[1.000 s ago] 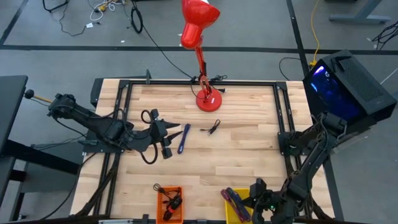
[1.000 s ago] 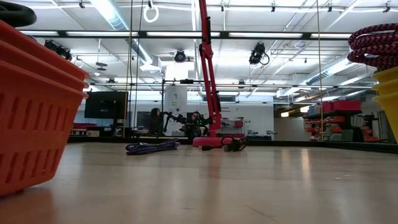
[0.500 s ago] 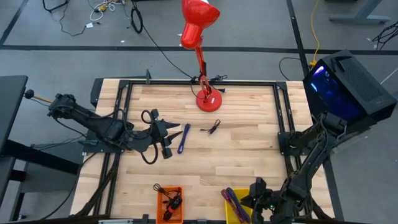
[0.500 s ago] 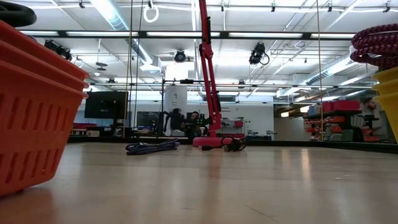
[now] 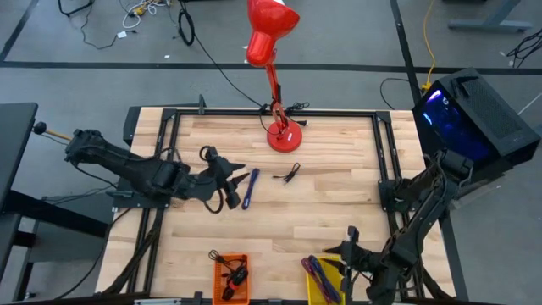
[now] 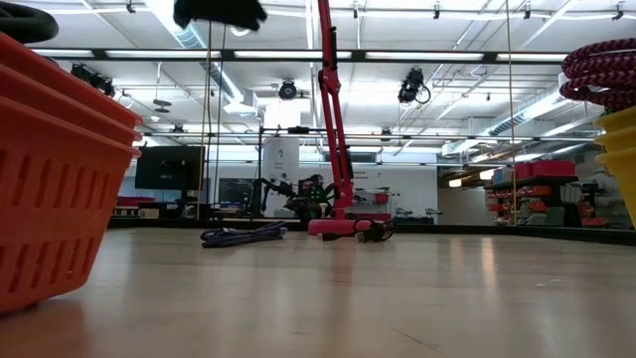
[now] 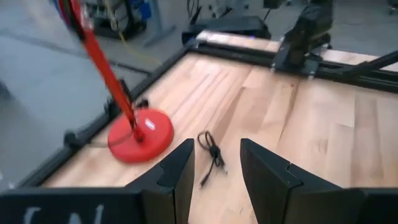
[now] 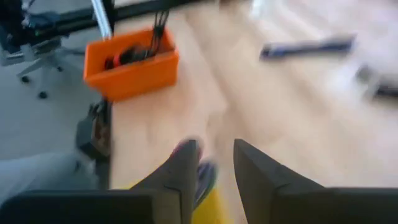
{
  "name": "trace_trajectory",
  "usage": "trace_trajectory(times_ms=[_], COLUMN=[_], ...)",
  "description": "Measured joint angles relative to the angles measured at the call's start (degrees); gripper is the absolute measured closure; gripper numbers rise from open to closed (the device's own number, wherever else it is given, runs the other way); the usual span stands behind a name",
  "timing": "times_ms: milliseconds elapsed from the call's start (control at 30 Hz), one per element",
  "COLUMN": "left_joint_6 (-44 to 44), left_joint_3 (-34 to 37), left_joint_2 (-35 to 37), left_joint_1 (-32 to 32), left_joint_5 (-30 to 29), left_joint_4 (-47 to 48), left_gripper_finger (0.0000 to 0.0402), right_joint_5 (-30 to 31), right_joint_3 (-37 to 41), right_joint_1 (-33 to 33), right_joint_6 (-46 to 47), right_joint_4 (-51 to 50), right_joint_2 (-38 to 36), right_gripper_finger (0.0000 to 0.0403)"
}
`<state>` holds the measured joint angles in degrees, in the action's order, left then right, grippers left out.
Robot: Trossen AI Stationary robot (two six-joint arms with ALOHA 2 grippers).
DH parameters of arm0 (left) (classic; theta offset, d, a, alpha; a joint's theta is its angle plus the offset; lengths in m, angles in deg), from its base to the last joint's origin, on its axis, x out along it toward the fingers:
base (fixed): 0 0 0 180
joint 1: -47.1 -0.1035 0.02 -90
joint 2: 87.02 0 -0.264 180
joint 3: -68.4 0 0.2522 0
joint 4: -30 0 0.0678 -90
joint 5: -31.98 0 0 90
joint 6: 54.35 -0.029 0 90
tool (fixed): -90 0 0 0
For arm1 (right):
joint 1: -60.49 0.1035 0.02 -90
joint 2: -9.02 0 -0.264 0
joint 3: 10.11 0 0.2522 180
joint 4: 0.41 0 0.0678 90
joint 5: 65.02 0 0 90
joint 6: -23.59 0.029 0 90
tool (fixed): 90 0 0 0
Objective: Pick & Place USB Port
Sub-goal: Put the blue charger cable into the yellow bin
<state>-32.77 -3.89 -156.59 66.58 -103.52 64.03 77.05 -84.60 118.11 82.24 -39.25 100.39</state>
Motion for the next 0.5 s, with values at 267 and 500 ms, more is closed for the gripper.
trace_trajectory(times_ms=[267,500], left_joint_6=[11.5,23.56], left_joint_3=[6.91,11.42], left_joint_2=[-2.14,-6.98], left_joint_1=[-8.01,-13.59], left_joint_5=[6.84,17.71], left_joint_4=[0.35,-0.53], left_gripper_finger=[0.0266,0.0266], right_joint_5=[9.51,10.05], right_joint_3=[0.0,0.02], right_joint_1=[-3.47,-8.35], right_joint_6=[-14.96,-22.72], right_joint_4=[-2.42,-6.23], right_joint_2=[-6.54,-9.9], right_gripper_finger=[0.0289,0.0289])
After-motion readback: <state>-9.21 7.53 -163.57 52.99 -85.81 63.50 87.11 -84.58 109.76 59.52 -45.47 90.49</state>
